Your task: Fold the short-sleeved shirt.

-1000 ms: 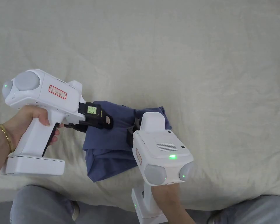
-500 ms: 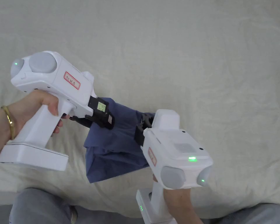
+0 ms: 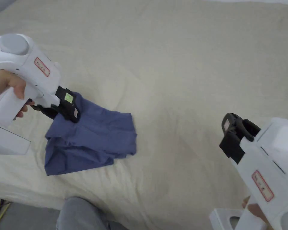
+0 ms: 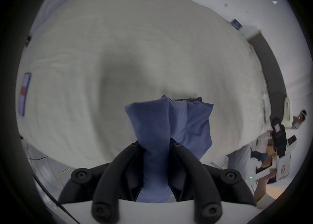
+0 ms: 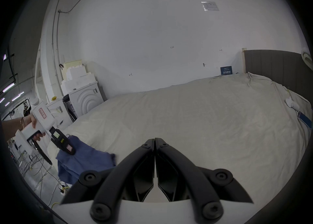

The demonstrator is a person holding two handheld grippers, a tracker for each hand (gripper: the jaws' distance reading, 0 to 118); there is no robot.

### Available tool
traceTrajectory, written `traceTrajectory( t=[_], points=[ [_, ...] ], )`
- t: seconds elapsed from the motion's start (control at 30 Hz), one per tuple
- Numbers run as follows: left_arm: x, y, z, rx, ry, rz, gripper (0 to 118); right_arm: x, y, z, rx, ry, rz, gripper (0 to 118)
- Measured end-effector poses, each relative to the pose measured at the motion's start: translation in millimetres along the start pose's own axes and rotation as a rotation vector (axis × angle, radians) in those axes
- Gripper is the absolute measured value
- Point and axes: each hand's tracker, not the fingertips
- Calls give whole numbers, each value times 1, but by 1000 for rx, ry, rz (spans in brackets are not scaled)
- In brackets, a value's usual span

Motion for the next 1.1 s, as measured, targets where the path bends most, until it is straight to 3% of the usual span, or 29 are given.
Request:
traceTrajectory(
  t=[0.3,0.6,0.63,0.73,0.77,0.8,0.93,1.1],
  points=[
    [-129,22,18,-36,186,142,20,-24,-19,-17,-49,-11,13,0],
    [-188,34,9,1,341,158,22,-35,-24,-38,-94,-6,30,0],
    [-192,33,6,14,352,171,27,-36,-24,-39,-94,-4,30,0],
    [-195,23,-2,99,511,158,80,-38,-22,-41,-94,6,33,0],
    [-195,19,-3,113,564,132,105,-39,-21,-41,-93,11,36,0],
    [-194,16,-1,132,590,110,118,-39,-19,-41,-92,19,42,0],
    [-180,3,27,321,614,152,118,-35,-14,-34,-73,25,45,0],
    [-126,-13,74,726,618,161,118,-28,-1,-12,-23,17,43,0]
  ],
)
